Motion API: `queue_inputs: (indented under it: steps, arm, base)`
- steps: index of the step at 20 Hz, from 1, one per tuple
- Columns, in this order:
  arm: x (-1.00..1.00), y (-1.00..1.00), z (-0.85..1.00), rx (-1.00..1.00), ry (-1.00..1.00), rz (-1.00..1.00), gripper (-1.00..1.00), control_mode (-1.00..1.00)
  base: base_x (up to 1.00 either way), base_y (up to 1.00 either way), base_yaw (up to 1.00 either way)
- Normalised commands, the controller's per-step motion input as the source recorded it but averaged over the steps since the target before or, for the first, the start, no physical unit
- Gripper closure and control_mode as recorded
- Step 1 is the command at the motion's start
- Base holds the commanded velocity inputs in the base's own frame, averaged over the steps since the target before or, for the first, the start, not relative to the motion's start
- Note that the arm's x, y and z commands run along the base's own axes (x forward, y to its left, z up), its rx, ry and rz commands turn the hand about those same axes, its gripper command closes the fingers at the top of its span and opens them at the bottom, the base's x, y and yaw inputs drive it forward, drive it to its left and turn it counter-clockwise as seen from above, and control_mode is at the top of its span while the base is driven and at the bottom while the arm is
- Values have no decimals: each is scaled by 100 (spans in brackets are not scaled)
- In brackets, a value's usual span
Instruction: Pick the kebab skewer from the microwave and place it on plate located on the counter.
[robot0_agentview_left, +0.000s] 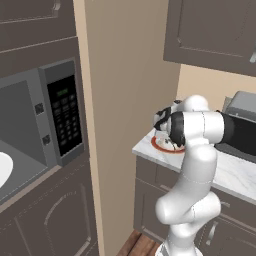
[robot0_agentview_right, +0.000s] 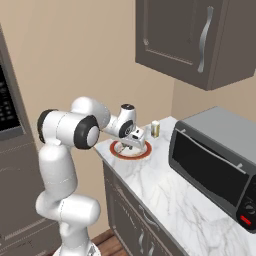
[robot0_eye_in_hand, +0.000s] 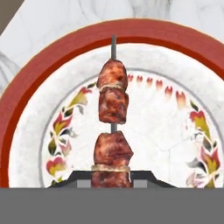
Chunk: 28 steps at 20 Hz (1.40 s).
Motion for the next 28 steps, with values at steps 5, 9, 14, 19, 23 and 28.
queue_inputs:
  steps: [5, 9, 14, 19, 23, 28]
  arm:
    - [20, -1, -1, 0, 0, 0, -100, -100]
    - [5, -9, 3, 0, 0, 0, -100, -100]
    - [-12, -7, 30, 0, 0, -2, -100, -100]
    - [-49, 0, 70, 0, 0, -1, -100, -100]
    - [-86, 0, 78, 0, -4, 0, -100, -100]
    - [-99, 8, 80, 0, -6, 3, -100, -100]
  base:
    - [0, 0, 0]
    - [0, 0, 0]
    - [0, 0, 0]
    - [0, 0, 0]
    - [0, 0, 0]
    - [0, 0, 0]
